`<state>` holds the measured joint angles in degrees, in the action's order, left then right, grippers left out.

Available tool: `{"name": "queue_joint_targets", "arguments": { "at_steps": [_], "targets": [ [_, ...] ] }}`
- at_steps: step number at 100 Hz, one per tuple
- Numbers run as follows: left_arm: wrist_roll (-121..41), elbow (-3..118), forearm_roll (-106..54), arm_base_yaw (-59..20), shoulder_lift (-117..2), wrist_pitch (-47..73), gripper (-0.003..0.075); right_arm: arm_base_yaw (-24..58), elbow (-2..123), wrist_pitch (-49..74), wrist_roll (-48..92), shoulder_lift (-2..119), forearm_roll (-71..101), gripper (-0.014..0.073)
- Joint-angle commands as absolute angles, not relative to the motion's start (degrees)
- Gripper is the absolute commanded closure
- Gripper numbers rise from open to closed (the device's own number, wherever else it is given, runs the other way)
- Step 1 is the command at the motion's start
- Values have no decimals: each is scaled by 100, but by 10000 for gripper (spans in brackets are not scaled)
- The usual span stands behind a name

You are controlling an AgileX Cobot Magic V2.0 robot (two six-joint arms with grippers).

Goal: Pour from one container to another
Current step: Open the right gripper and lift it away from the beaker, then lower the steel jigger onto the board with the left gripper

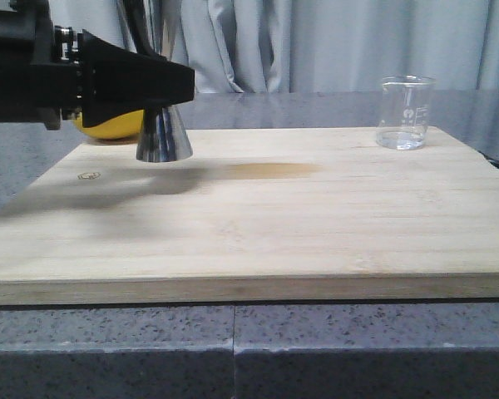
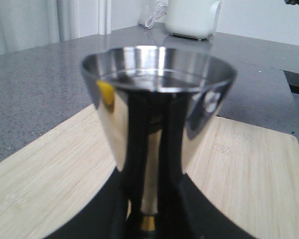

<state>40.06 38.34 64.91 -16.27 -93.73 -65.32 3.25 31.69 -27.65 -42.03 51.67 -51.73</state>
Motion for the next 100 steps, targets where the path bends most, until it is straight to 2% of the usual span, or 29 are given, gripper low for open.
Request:
{"name": "queue_joint_targets", "arguments": {
  "at_steps": [1,100],
  "targets": [
    [3832,4004,6046,-1620,-9315,-7253,738,319,3300,-2991,-4205,5080,-5089,134],
    [3217,4004,5609,-1620,-9590,-7390,738,319,3300,-2991,-4205,5080,-5089,134]
  ]
}}
